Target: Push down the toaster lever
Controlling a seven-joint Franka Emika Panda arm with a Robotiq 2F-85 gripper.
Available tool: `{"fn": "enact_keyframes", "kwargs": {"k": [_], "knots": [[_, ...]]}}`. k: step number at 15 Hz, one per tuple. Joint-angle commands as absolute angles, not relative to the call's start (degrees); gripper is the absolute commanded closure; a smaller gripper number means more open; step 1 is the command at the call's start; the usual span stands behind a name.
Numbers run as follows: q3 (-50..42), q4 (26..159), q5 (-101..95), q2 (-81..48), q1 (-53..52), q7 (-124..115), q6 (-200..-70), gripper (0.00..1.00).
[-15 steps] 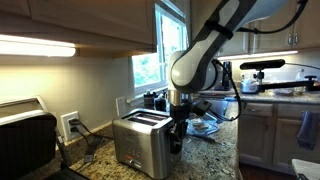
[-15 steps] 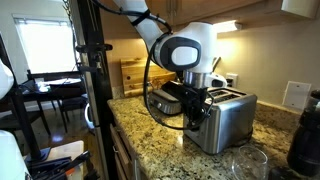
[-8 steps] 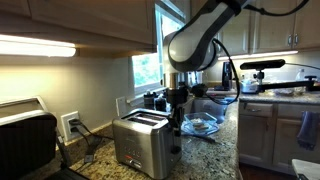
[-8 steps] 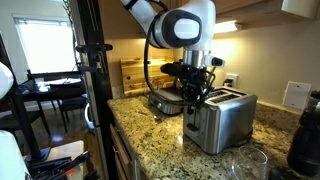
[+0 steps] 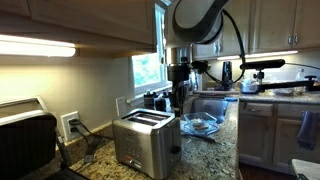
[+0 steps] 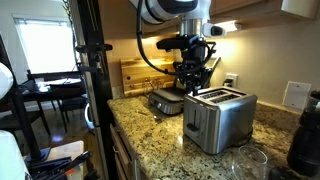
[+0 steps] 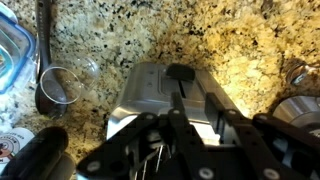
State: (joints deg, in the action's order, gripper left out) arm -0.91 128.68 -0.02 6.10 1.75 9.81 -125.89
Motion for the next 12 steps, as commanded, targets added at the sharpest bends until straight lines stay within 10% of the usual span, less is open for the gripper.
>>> {"fn": "enact_keyframes", "kwargs": {"k": [1, 7, 12], "knots": [[-1.3, 130.5, -1.7, 10.8, 1.9, 7.0, -121.9, 0.39], [-2.0, 132.0, -1.1, 14.4, 2.3, 7.1, -119.6, 0.02], [-2.3, 130.9, -0.2, 12.9, 1.9, 8.4, -120.8, 0.0]]}}
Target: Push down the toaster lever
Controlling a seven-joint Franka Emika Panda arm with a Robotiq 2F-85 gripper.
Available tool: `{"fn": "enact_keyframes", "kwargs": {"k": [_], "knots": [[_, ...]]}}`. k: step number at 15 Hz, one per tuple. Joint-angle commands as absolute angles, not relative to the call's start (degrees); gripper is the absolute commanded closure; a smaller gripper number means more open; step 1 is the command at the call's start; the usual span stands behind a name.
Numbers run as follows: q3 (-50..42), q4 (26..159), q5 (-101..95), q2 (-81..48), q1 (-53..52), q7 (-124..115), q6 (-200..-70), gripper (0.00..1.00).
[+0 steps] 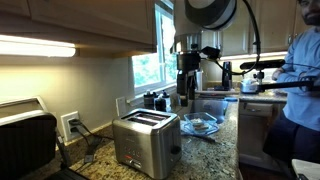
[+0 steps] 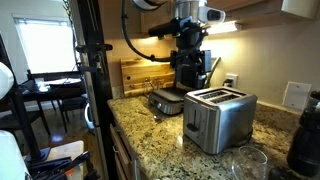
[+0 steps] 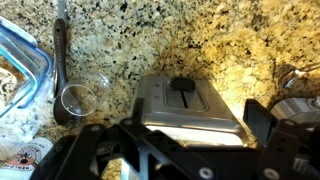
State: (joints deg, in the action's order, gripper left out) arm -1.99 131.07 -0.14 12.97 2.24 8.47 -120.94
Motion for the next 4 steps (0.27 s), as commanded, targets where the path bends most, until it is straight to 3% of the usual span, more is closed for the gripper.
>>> {"fn": "enact_keyframes", "kwargs": {"k": [1, 4], "knots": [[-2.3, 131.1, -0.2, 13.2, 1.9, 8.4, -120.8, 0.0], [-2.3, 130.9, -0.2, 12.7, 1.8, 8.4, -120.8, 0.0]]}}
